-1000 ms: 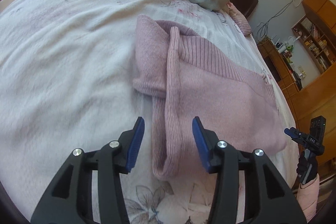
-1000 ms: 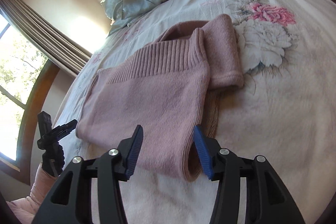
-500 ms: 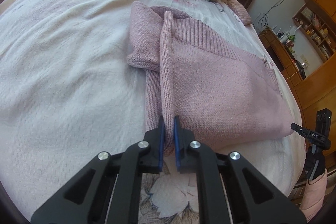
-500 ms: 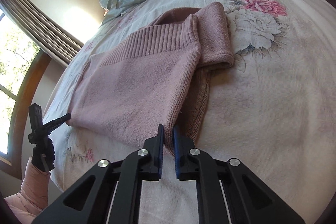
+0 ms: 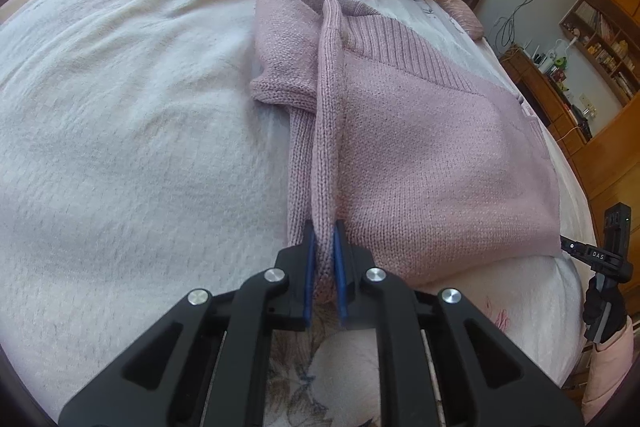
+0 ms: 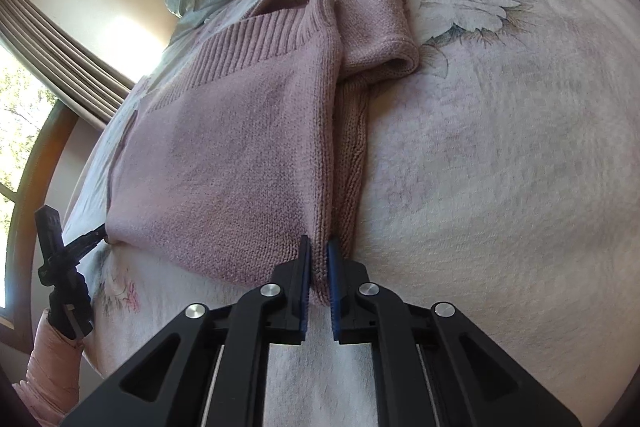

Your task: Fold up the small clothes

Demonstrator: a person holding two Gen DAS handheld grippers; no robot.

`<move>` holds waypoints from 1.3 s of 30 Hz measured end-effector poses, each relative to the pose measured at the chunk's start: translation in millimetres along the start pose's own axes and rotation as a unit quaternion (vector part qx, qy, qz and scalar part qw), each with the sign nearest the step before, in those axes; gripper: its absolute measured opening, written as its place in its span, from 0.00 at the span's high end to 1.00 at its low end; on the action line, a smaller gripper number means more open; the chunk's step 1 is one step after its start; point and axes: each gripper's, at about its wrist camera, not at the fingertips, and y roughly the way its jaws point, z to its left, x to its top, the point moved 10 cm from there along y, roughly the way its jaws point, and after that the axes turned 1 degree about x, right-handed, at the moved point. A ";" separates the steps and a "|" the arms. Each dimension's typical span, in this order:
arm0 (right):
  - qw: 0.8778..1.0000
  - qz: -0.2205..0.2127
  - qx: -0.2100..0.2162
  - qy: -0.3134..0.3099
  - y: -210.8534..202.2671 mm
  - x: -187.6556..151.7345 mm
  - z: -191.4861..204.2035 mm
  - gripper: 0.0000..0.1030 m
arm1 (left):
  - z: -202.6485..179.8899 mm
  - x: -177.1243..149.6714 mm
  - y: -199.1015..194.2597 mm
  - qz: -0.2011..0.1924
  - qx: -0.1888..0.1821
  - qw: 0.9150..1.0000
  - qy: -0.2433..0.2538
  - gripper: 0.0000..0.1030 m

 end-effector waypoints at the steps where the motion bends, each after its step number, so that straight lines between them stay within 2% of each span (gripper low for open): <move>1: 1.000 -0.001 0.003 0.003 -0.1 0.0 -0.7 0.94 | 0.0 -1.4 -0.7 -0.002 0.001 1.000 0.001 0.91; 4: 1.000 -0.001 0.005 0.008 -0.4 0.2 -1.2 0.93 | -1.3 -2.4 -2.2 -0.004 0.009 1.000 0.005 0.90; 6: 1.000 0.000 -0.011 -0.001 -7.0 1.9 2.5 0.90 | -3.2 -1.1 -6.4 0.000 0.017 1.000 0.003 0.88; 7: 1.000 -0.007 -0.026 -0.011 -15.4 3.3 6.6 0.81 | -6.0 -0.6 -12.0 0.001 0.021 1.000 -0.001 0.86; 9: 0.997 -0.032 -0.053 -0.045 -36.3 6.6 18.6 0.69 | -15.8 2.6 -30.0 -0.016 0.029 0.999 0.004 0.66; 10: 0.996 -0.039 -0.056 -0.052 -44.1 6.6 23.2 0.62 | -22.9 4.4 -40.6 -0.031 0.031 0.999 0.014 0.64; 11: 0.996 -0.043 -0.055 -0.052 -50.1 6.3 26.3 0.61 | -30.8 5.7 -49.4 -0.042 0.032 0.998 0.025 0.61; 12: 0.996 -0.045 -0.053 -0.051 -54.6 6.2 28.4 0.61 | -39.9 6.1 -57.4 -0.047 0.033 0.998 0.036 0.57; 16: 0.997 -0.037 -0.054 -0.043 -58.8 5.3 27.1 0.61 | -74.1 5.7 -85.0 -0.064 0.033 0.996 0.054 0.53; 18: 0.998 -0.031 -0.048 -0.029 -55.2 6.1 25.8 0.60 | -87.3 5.9 -94.4 -0.066 0.045 0.995 0.060 0.49; 23: 0.999 -0.020 -0.045 0.004 -46.0 17.1 11.5 0.51 | -113.4 8.4 -111.2 -0.080 0.055 0.992 0.078 0.44; 25: 0.999 -0.012 -0.035 0.022 -40.8 24.2 3.3 0.50 | -121.8 10.8 -115.6 -0.087 0.057 0.991 0.086 0.43; 31: 0.999 0.011 -0.023 0.043 -18.5 45.8 -19.6 0.50 | -136.5 16.0 -113.5 -0.092 0.049 0.990 0.093 0.41; 39: 0.999 0.028 0.013 0.035 11.9 59.6 -10.8 0.48 | -138.3 30.8 -103.3 -0.103 0.052 0.989 0.091 0.41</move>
